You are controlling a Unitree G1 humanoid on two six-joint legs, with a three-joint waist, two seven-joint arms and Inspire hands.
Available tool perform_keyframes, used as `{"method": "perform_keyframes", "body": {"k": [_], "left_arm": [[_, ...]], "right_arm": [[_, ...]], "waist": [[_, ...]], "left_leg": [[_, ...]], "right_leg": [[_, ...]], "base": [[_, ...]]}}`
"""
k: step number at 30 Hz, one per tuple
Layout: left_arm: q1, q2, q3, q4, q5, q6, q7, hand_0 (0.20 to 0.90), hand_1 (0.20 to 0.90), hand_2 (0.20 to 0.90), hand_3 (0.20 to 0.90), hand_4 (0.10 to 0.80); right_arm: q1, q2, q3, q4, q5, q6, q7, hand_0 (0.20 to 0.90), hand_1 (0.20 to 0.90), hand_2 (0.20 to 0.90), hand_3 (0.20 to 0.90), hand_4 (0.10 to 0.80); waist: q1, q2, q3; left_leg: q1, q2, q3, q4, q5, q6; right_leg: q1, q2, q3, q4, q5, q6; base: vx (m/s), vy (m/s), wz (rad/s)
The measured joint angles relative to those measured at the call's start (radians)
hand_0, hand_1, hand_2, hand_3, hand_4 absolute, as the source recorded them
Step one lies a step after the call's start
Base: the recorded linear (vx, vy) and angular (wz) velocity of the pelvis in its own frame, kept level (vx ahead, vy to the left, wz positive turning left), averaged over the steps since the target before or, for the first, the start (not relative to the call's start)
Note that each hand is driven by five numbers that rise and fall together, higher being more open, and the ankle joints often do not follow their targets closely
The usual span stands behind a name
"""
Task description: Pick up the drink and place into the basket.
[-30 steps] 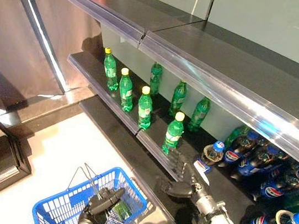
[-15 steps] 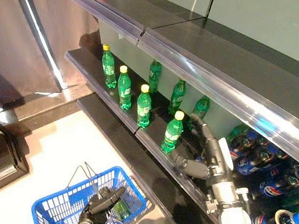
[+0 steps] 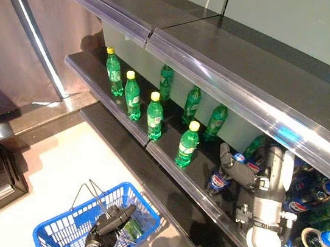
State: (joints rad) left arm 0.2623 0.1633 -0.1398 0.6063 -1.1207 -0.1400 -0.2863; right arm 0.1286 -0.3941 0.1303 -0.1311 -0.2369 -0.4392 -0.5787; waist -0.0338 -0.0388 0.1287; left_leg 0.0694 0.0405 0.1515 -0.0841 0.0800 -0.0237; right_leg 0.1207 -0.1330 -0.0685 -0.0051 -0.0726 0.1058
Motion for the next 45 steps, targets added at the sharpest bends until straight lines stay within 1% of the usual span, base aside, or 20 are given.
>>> {"method": "perform_keyframes", "body": {"k": [4,9,18,23,26,29,31,36,40,45], "left_arm": [[0.0,0.0,0.0,0.0,0.0,0.0,0.0,0.3,0.3,0.3,0.2,0.1],[0.0,0.0,0.0,-0.008,0.0,0.001,0.0,0.3,0.3,0.3,0.2,0.1],[0.008,0.001,0.0,-0.025,0.0,0.006,0.007,0.3,0.3,0.3,0.2,0.1],[0.016,0.004,-0.001,-0.04,0.0,0.008,0.007,0.3,0.3,0.3,0.2,0.1],[0.02,0.006,-0.004,-0.051,-0.001,0.009,0.007,0.3,0.3,0.3,0.2,0.1],[0.022,0.012,-0.009,-0.063,-0.001,0.009,0.007,0.3,0.3,0.3,0.2,0.1],[0.024,0.015,-0.01,-0.067,-0.002,0.009,0.007,0.3,0.3,0.3,0.2,0.1],[0.025,0.021,-0.013,-0.079,-0.005,0.009,0.006,0.3,0.3,0.3,0.2,0.1],[0.022,0.024,-0.02,-0.079,-0.007,0.009,0.006,0.3,0.3,0.3,0.2,0.1],[0.019,0.038,-0.047,-0.089,-0.008,0.009,0.006,0.3,0.3,0.3,0.2,0.1]], "right_arm": [[0.001,0.0,-0.002,0.0,0.006,0.038,-0.004,0.9,0.9,0.9,0.9,0.8],[0.002,0.007,-0.001,0.005,0.097,0.058,0.032,0.9,0.9,0.9,0.9,0.8],[0.024,0.04,0.012,0.045,0.268,0.072,0.156,0.9,0.9,0.9,0.9,0.8],[0.044,0.04,0.026,0.066,0.278,0.072,0.16,0.9,0.9,0.9,0.9,0.8],[0.046,0.04,0.036,0.083,0.278,0.08,0.127,0.9,0.9,0.9,0.9,0.8],[0.045,0.04,0.037,0.084,0.274,0.08,0.063,0.9,0.9,0.9,0.9,0.8],[0.045,0.04,0.037,0.084,0.26,0.08,0.013,0.9,0.9,0.9,0.9,0.8],[0.045,0.04,0.036,0.084,0.235,0.079,-0.06,0.9,0.9,0.9,0.9,0.8],[0.039,0.04,0.036,0.084,0.234,0.067,-0.065,0.9,0.9,0.9,0.9,0.8],[0.025,0.04,0.037,0.083,0.234,0.055,-0.079,0.9,0.9,0.9,0.9,0.8]], "waist": [[-0.002,0.001,0.005],[-0.002,-0.001,0.014],[0.001,-0.003,0.017],[0.002,-0.005,0.02],[0.002,-0.004,0.026],[0.002,0.001,0.043],[0.001,0.008,0.051],[-0.002,0.02,0.072],[0.0,0.021,0.089],[0.001,0.019,0.101]], "left_leg": [[0.0,0.001,0.002,0.0,-0.001,-0.001],[0.0,0.001,0.002,0.0,-0.001,-0.001],[0.001,0.001,0.003,0.0,-0.001,-0.001],[0.0,0.001,0.003,0.001,-0.001,-0.001],[0.0,0.001,0.003,0.001,-0.001,-0.001],[-0.001,0.0,0.003,0.001,-0.001,-0.001],[-0.006,0.0,0.007,0.001,-0.001,-0.001],[-0.014,0.0,0.014,0.001,-0.002,0.0],[-0.021,0.001,0.02,0.001,-0.002,0.0],[-0.052,0.001,0.022,0.022,-0.005,0.001]], "right_leg": [[-0.001,0.001,0.002,0.0,0.0,0.0],[-0.001,0.001,0.002,0.0,0.001,0.0],[0.0,0.001,0.002,0.0,0.001,0.0],[-0.001,0.001,0.002,0.001,0.0,0.0],[-0.002,0.001,0.002,0.003,0.0,0.0],[-0.005,0.001,0.001,0.007,0.0,0.0],[-0.015,0.0,0.001,0.012,0.0,0.0],[-0.027,-0.001,0.001,0.02,0.0,0.0],[-0.038,-0.002,0.004,0.025,0.0,0.001],[-0.074,-0.005,0.002,0.056,-0.009,0.001]], "base": [[0.0,0.0,0.0],[0.014,-0.002,0.0],[0.046,-0.004,0.0],[0.031,-0.012,0.0],[0.0,0.0,0.0],[0.0,0.0,0.0],[0.03,0.019,-0.05],[0.018,0.019,-0.05],[0.001,-0.003,-0.03],[-0.016,-0.022,0.0]]}}
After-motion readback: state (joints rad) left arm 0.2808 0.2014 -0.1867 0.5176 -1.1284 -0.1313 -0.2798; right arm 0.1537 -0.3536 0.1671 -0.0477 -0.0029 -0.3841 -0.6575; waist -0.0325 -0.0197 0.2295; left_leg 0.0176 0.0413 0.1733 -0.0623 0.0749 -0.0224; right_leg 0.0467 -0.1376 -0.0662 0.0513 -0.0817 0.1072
